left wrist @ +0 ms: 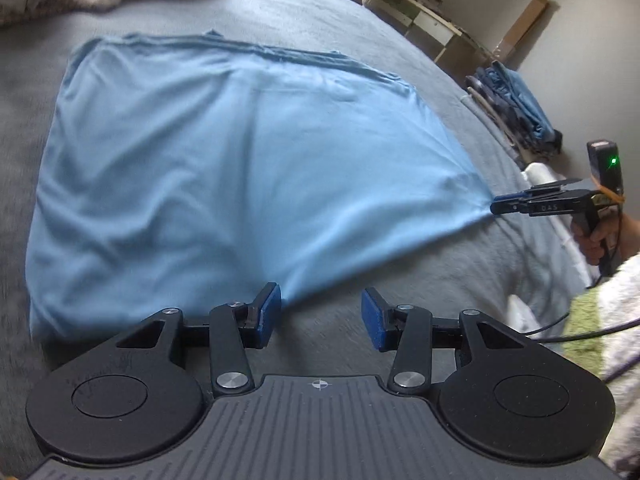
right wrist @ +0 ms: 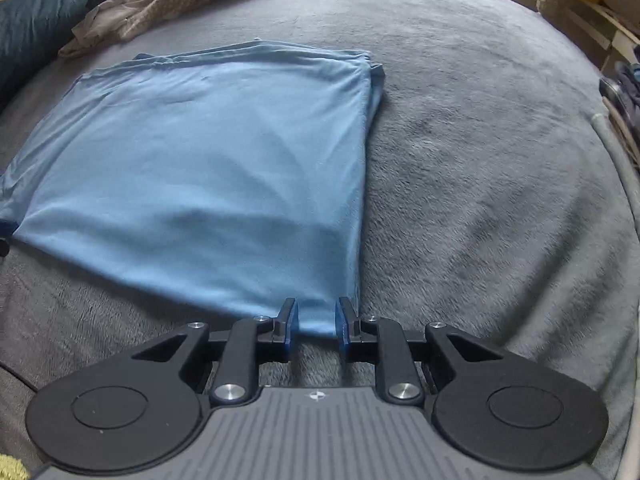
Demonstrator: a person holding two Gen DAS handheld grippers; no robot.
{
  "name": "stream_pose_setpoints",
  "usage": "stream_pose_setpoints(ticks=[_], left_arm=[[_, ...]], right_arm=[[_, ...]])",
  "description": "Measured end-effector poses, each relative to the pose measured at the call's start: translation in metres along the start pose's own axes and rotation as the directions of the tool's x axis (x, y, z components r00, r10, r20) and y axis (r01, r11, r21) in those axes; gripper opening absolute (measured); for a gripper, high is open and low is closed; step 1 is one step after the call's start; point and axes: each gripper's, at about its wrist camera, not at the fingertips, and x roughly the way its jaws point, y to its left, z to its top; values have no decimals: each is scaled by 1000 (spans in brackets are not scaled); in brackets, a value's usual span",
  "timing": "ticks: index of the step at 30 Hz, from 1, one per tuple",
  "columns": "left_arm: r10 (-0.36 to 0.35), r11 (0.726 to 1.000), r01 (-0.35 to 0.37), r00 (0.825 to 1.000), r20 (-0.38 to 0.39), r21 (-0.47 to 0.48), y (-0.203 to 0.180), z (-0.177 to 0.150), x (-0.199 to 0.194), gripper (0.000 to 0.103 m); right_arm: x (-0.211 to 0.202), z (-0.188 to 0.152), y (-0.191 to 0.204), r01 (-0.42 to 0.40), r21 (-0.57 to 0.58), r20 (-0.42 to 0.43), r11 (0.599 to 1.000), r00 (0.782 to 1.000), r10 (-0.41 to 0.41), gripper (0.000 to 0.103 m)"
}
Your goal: Fold clothes
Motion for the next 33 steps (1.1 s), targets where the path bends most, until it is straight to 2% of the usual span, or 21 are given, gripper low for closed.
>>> stream_pose_setpoints(ticks=[3,6,7,10,14,17,20,25,28,30,33], left_arm=[[-33,999,33,999,-8,13,-7,-1,-1,45],[-70,996,73,996,-52,57,-18,-4,6,45],[-60,995,64,996,-62,75,-21,-5,6,45],[-12,997,15,999,-47,77,-19,-6,0,45],[99,995,-98,994,46,-22,6,-5,-33,45],[185,979,-175,977,106,-101,26,-6,-61,45],[268,959,-254,958,106,-125,40,-11,-81,45],[387,922,-385,919,81,-39,48,-23,-82,45],[426,903,-430,900,92,22,50,-28,-77,44],[439,893,-446,893,98,66,49,-30,-72,43],[448,882,-458,888,106,111,48,-32,-68,35]], right_arm=[[-14,10,5,-6,27,85,1000,996,4,22],[-13,22,18,-100,57,164,993,982,89,22],[-9,23,24,-121,51,169,991,979,111,22],[8,23,42,-157,19,150,987,977,153,22],[26,4,37,-69,14,49,998,996,68,22],[18,-9,17,-55,100,49,993,998,50,22],[14,-15,3,-48,172,48,984,998,40,22],[19,-13,5,-38,187,39,982,999,31,22],[20,-11,9,-26,178,33,984,999,20,23],[18,-10,10,-20,173,30,985,999,15,23],[16,-11,10,-12,174,28,985,1000,7,23]])
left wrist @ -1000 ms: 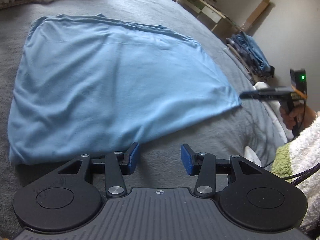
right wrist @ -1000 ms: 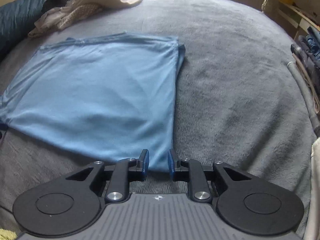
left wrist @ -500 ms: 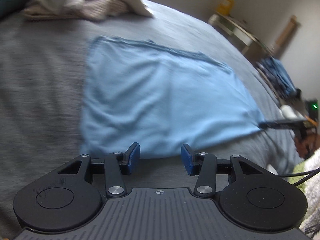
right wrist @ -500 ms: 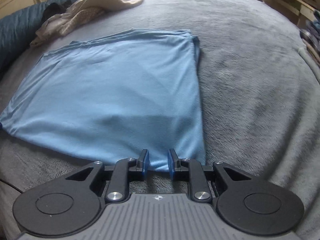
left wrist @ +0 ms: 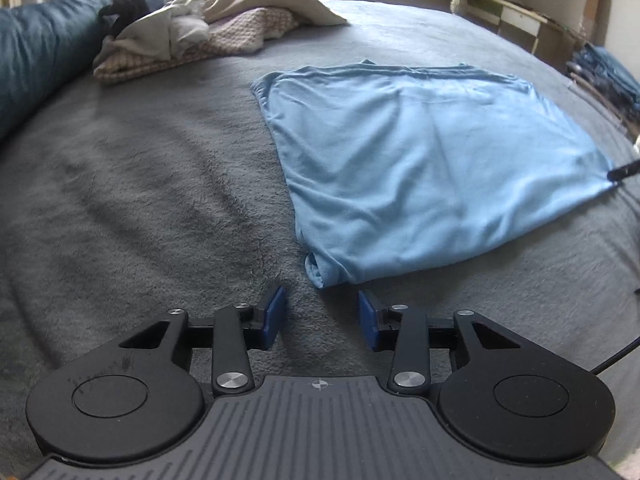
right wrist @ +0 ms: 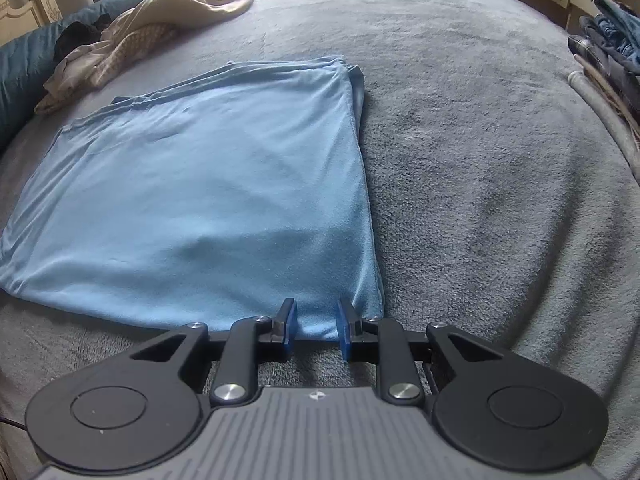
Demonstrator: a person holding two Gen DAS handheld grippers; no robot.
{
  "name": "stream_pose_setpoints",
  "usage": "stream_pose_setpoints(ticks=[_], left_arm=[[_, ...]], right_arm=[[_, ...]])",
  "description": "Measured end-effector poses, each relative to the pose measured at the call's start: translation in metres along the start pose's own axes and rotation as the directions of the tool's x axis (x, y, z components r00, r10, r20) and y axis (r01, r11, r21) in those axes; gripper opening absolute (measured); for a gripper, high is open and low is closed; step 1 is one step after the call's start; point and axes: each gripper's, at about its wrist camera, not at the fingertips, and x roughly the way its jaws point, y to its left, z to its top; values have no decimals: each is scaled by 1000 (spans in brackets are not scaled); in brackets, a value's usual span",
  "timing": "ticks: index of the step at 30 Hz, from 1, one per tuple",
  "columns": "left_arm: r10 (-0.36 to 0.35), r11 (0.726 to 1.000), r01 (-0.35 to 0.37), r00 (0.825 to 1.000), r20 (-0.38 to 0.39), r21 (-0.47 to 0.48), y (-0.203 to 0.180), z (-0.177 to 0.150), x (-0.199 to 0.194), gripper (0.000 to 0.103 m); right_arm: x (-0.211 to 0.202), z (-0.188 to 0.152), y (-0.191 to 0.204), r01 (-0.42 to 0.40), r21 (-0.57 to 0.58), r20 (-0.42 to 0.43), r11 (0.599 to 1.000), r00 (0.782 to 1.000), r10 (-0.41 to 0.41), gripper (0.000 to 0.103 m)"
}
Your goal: Fold clothes
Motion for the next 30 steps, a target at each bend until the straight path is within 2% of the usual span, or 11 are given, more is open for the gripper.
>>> stream_pose_setpoints(ticks=[7,14,17,23,30], left_arm=[[-21,998,19,999,31,56,-1,3,-2,17],[-52,987,44,998,48,156,-11,5,-5,10],[-55,980,39,996,75,193,-13,5,-8,2],[-15,975,-5,996,85,223,-7,5,-10,0],[-7,986,-2,999,51,166,8,0,-7,0]], right_arm=[[2,-2,0,13,-2,-7,1000,1000,-13,24],[4,-2,2,19,-15,-10,1000,1000,-19,25],[4,-3,3,21,-20,-9,1000,1000,-22,26],[5,-3,4,23,-24,-8,999,1000,-23,28],[6,-4,5,24,-22,-4,999,1000,-24,28]])
